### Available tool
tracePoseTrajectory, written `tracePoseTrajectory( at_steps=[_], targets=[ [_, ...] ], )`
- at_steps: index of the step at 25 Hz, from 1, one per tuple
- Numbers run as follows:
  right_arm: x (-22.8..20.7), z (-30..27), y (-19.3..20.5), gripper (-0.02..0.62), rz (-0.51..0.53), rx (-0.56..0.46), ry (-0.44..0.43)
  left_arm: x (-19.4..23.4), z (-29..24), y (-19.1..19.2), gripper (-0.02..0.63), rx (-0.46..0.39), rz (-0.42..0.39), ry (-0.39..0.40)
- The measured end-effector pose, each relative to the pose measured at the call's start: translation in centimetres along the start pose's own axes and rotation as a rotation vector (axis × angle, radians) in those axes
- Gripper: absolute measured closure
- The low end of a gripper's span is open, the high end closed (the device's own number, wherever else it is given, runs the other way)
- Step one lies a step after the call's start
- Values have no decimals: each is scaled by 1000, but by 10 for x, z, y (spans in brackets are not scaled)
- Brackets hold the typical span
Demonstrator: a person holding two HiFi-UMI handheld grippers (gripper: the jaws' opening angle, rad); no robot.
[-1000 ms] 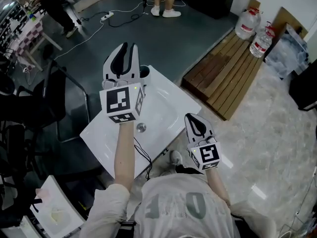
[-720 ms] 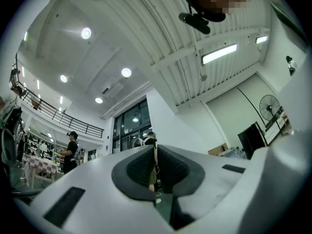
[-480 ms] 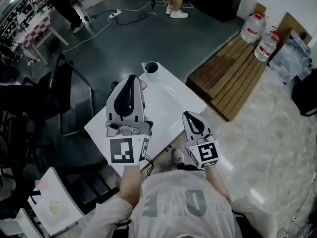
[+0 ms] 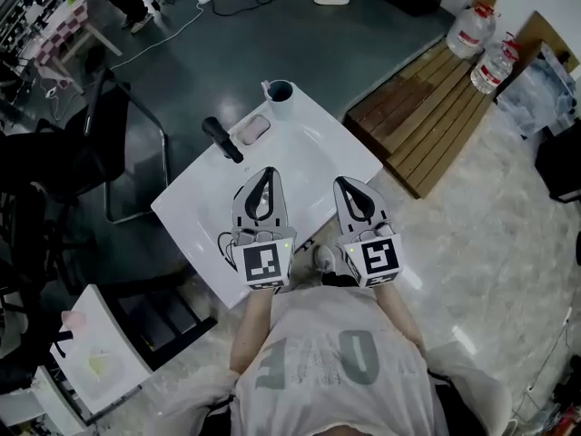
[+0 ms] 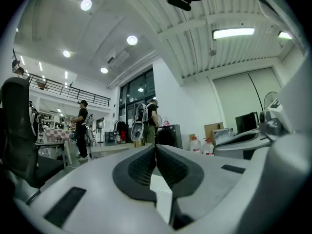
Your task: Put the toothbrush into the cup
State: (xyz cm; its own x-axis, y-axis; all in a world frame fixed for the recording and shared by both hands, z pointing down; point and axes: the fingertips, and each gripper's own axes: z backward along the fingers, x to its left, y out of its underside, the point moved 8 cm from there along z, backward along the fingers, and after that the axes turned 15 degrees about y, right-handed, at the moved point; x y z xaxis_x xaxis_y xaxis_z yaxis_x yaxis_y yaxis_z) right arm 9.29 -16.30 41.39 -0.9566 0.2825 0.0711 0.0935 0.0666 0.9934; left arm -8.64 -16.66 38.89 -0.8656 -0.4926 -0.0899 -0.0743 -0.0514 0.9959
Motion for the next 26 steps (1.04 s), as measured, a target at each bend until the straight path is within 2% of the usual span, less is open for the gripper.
tracePoseTrajectory(
  at_steps=[6,14,26],
  targets=[
    [1,0,5,565,8,17,0,10,1,9,575,33,23,-23],
    [-1,1,6,565,-2,19,12,8,-1,6,575,17,51,-2],
    [-1,4,9,565,-16,24,5,12,4,6,575,2,86,-21]
  ],
)
